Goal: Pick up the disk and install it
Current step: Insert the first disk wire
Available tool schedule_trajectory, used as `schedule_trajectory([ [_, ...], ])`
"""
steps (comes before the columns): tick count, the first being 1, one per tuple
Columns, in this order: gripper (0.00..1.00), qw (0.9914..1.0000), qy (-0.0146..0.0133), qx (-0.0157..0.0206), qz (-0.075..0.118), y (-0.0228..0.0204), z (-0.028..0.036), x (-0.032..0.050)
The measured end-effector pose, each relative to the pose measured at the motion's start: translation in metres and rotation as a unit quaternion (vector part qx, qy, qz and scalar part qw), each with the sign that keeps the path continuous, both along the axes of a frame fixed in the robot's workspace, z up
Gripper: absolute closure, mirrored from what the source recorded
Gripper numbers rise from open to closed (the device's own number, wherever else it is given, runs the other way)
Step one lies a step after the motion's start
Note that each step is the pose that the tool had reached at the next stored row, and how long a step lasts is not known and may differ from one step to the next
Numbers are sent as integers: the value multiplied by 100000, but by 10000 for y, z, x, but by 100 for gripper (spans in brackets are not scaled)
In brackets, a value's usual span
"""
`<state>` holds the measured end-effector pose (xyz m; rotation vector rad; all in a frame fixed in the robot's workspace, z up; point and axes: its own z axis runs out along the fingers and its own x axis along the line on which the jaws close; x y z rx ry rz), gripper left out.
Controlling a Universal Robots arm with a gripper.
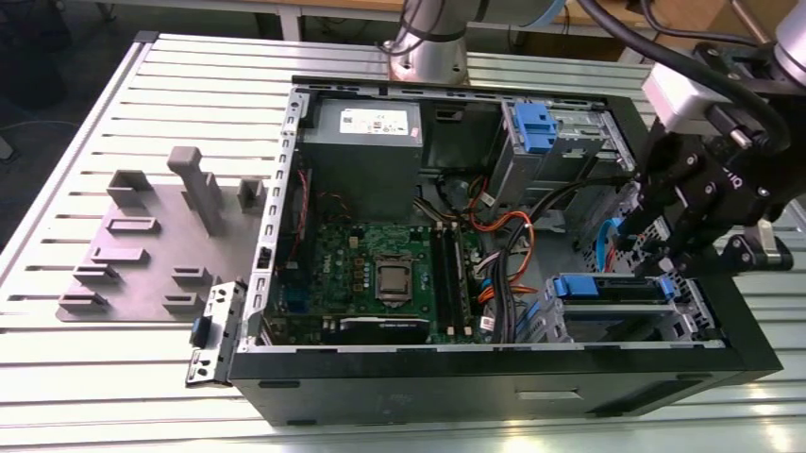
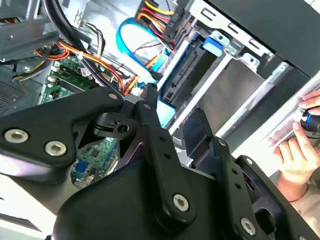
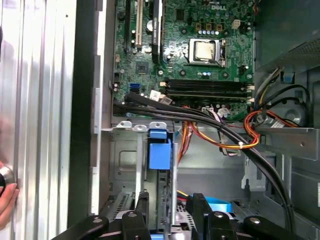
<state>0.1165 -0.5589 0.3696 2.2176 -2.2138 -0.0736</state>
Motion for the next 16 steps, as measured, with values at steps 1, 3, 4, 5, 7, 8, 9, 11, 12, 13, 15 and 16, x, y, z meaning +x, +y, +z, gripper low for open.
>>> schedule_trajectory([
  [1,52,100000,2,7,-6,23,-6,2],
  [3,52,100000,1,-2,-1,57,-17,16],
  [4,52,100000,1,1,-3,65,-24,24],
  [5,52,100000,2,11,-3,70,-34,32],
  [7,52,100000,1,6,-3,73,-63,41],
  [8,52,100000,0,-3,-8,73,-81,43],
  [9,52,100000,1,6,-12,73,-100,44],
  [11,52,100000,-1,8,-18,74,-130,46],
  [12,52,100000,0,-2,-28,74,-137,46],
  [13,52,100000,0,-20,-27,74,-138,46],
  [15,52,100000,1,-23,-28,74,-138,46],
  [16,52,100000,0,-17,-28,73,-138,46],
])
